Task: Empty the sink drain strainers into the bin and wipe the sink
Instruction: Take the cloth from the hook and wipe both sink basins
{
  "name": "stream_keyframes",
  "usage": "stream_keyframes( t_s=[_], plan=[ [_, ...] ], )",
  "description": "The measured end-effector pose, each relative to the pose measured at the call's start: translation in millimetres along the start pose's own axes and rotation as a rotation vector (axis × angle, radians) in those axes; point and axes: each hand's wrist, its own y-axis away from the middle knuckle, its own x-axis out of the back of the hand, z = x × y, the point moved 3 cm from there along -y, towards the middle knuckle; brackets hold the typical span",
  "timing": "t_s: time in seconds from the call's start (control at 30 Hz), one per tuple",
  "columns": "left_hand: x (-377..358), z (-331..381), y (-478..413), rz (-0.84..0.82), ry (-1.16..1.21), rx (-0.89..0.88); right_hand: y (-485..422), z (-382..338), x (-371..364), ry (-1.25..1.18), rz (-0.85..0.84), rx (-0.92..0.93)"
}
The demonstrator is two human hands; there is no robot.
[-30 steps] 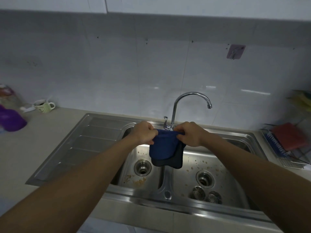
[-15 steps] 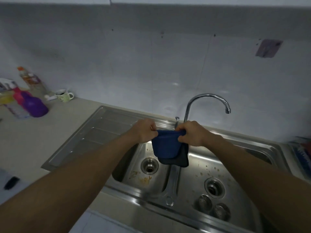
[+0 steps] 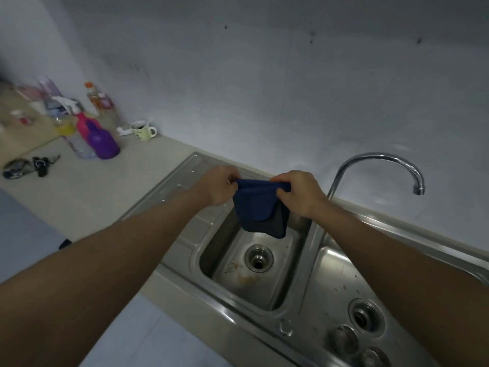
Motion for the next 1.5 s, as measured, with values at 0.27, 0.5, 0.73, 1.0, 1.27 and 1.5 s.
stream_keyframes(
  t_s=[0.27,0.5,0.73,1.0,1.27,1.5],
  plan=[
    [5,-116,3,-0.026,-0.048,-0.122,-29,-48,-82,-0.033,0.042,0.113],
    [-46,-228,55,-0.359,-0.066,-0.095,-11,-57,-218,-0.208,-0.242,-0.108],
    [-66,-279,77,-0.640,-0.076,-0.148,1,-64,-303,-0.484,-0.247,-0.501],
    [-87,-303,24,-0.236,0.031,-0.107,0,-71,-376,-0.204,-0.102,-0.709],
    [-129,-321,-28,-0.130,-0.158,-0.038,-71,-10,-359,-0.163,0.135,-0.679],
    [-142,-326,-30,-0.077,-0.314,-0.054,-123,24,-343,-0.157,0.247,-0.783]
  ],
)
